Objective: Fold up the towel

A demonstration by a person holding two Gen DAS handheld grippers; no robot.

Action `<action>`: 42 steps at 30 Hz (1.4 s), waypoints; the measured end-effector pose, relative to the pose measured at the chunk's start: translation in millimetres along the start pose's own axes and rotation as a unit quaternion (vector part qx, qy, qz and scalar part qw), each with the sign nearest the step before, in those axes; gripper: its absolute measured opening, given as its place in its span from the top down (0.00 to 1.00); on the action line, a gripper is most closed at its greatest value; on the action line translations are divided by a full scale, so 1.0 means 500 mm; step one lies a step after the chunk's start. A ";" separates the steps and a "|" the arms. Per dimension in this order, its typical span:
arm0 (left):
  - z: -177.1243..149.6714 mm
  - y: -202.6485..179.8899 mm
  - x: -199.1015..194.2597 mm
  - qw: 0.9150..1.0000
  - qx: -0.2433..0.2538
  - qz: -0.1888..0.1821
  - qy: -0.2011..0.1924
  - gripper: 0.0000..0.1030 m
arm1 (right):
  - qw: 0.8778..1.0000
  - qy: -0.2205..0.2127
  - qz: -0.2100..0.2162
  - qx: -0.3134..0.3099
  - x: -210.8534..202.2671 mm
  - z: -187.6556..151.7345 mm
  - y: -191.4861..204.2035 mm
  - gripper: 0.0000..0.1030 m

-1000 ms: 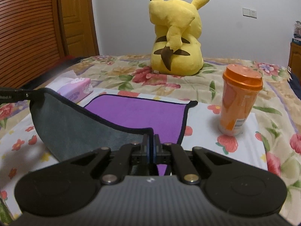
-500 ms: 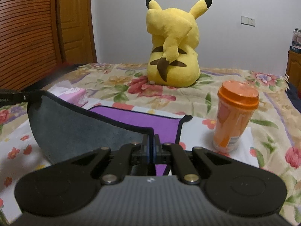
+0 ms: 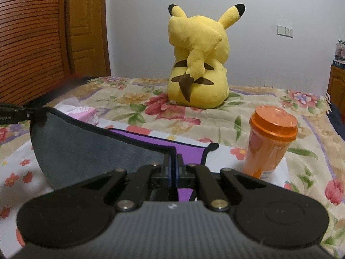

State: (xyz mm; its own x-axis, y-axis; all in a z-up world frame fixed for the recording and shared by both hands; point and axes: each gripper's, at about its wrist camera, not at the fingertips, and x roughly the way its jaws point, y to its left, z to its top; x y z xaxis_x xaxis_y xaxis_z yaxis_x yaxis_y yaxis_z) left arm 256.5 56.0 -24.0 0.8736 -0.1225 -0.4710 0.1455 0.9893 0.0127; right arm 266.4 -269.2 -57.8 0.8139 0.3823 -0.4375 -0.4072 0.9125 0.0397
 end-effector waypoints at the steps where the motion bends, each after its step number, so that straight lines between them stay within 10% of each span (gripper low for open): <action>1: 0.001 0.000 0.001 1.000 0.001 0.000 0.000 0.92 | 1.000 0.000 0.000 -0.001 0.001 0.002 0.000 0.96; 42: 0.008 0.031 0.236 0.999 0.002 0.037 0.005 0.92 | 0.997 0.003 -0.035 -0.064 0.192 0.025 -0.019 0.96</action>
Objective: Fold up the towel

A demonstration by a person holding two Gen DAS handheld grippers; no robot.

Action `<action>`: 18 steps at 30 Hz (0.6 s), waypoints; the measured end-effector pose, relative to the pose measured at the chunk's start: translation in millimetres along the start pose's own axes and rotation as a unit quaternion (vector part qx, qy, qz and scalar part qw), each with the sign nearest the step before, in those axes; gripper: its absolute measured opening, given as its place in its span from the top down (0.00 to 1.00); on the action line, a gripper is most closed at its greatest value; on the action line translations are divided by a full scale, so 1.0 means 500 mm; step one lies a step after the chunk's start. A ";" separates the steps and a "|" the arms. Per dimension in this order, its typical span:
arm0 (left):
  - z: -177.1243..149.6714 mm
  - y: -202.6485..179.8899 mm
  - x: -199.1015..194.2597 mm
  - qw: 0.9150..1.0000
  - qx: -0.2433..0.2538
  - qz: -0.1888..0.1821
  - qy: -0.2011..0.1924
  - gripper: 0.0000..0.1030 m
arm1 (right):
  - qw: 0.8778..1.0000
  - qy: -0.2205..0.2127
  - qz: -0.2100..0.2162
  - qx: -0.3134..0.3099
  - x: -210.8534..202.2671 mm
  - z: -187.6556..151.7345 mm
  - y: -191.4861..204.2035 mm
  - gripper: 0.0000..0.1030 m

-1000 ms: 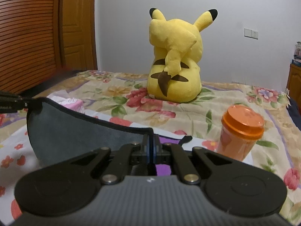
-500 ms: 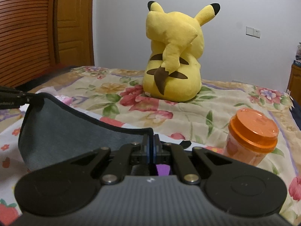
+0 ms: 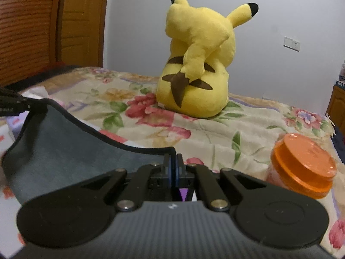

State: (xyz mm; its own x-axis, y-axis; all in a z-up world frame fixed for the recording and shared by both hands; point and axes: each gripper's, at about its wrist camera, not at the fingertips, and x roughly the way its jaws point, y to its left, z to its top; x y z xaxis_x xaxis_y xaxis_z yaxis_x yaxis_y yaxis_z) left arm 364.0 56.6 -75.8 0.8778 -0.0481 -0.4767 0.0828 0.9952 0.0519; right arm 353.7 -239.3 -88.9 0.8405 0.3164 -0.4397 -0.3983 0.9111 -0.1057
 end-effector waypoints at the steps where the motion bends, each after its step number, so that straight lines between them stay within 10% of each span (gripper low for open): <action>1: -0.004 0.002 0.008 1.000 -0.001 0.002 0.002 0.92 | 1.000 0.002 -0.002 -0.001 0.007 -0.004 -0.001 0.96; 18: -0.040 -0.001 0.082 0.999 0.004 0.016 0.034 0.90 | 0.999 0.036 -0.014 0.037 0.081 -0.054 -0.012 0.94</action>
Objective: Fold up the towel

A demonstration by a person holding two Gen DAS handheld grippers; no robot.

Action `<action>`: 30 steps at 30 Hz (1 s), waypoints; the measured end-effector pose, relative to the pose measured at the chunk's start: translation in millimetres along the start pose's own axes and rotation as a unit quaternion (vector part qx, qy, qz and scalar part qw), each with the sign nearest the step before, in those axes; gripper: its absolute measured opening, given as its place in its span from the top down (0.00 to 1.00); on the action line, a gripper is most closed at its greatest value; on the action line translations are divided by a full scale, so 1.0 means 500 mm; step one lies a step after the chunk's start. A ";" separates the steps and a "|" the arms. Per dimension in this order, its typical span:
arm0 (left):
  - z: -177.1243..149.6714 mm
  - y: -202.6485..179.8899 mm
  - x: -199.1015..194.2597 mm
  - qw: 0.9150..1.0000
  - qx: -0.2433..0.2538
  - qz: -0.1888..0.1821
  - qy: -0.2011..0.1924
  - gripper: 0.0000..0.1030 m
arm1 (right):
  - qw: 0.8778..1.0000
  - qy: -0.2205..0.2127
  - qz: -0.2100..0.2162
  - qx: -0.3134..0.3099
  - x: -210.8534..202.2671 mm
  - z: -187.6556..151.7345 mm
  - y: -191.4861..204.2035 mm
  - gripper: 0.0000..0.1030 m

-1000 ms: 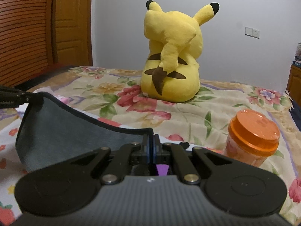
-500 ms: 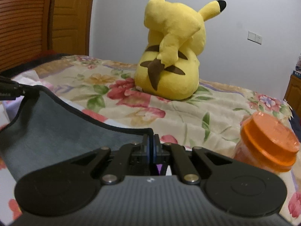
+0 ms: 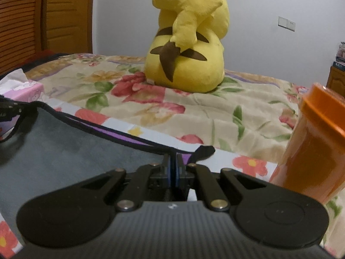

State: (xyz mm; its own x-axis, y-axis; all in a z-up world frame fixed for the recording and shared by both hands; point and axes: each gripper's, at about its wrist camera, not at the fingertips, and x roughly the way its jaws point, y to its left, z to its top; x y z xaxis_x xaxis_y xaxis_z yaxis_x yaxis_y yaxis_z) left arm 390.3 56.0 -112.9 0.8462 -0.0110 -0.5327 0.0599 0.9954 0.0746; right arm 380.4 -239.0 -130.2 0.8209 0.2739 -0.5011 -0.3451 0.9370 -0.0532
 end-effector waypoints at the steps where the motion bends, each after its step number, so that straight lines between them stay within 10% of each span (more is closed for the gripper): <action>1: 0.000 0.000 0.000 1.000 0.000 0.000 0.000 0.90 | 1.000 0.001 -0.004 0.002 0.000 -0.001 -0.001 0.91; 15: -0.006 -0.005 0.005 1.000 0.006 0.000 0.001 0.82 | 1.000 0.001 -0.018 -0.014 0.005 -0.002 0.005 0.90; 20: -0.011 -0.007 -0.005 1.000 0.007 -0.001 0.008 0.72 | 1.000 -0.001 -0.020 0.003 -0.008 -0.009 -0.001 0.45; 30: -0.001 -0.023 -0.093 1.000 0.013 0.000 0.001 0.35 | 1.000 -0.002 -0.005 0.019 -0.107 -0.015 0.014 0.33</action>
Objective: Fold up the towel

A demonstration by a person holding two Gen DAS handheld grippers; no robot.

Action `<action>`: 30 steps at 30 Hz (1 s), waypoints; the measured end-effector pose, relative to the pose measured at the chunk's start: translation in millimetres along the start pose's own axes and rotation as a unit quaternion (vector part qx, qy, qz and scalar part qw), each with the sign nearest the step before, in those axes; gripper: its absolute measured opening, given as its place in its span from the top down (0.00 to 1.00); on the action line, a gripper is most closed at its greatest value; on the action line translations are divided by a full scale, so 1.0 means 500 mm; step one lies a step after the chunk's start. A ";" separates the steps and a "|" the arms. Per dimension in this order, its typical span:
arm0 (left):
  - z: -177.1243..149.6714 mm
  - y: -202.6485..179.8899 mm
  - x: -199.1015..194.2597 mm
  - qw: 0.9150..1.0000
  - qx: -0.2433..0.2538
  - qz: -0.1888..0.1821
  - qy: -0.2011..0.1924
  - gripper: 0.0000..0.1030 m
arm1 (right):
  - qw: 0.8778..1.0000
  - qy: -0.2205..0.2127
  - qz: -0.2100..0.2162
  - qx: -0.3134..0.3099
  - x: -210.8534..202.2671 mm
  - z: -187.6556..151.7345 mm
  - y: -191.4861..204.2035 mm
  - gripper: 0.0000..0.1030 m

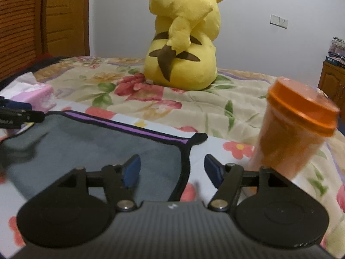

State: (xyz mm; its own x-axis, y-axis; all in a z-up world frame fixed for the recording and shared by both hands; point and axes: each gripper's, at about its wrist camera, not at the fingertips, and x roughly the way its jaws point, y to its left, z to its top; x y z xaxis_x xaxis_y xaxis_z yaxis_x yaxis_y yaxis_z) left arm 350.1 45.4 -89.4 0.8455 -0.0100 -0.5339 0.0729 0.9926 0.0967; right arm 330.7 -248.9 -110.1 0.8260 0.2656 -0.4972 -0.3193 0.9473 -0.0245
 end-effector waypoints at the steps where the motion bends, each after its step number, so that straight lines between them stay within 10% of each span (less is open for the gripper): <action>1: 0.002 -0.002 -0.011 1.000 0.003 0.000 -0.001 0.34 | 1.000 -0.001 0.002 0.005 -0.012 0.001 0.002 0.31; 16: 0.021 -0.018 -0.182 1.000 0.012 0.003 -0.012 0.09 | 0.999 -0.035 0.005 0.010 -0.181 0.035 0.037 0.00; 30: 0.054 -0.036 -0.342 0.999 0.004 -0.003 -0.041 0.00 | 0.998 -0.051 -0.007 0.022 -0.308 0.053 0.048 0.00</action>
State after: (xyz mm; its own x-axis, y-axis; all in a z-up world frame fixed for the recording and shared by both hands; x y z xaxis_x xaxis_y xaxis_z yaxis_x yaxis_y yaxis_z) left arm 218.6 25.8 22.5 0.8852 -0.0266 -0.4645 0.0824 0.9915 0.1003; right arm 208.0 -262.1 -11.3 0.8738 0.2678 -0.4059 -0.2890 0.9573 0.0094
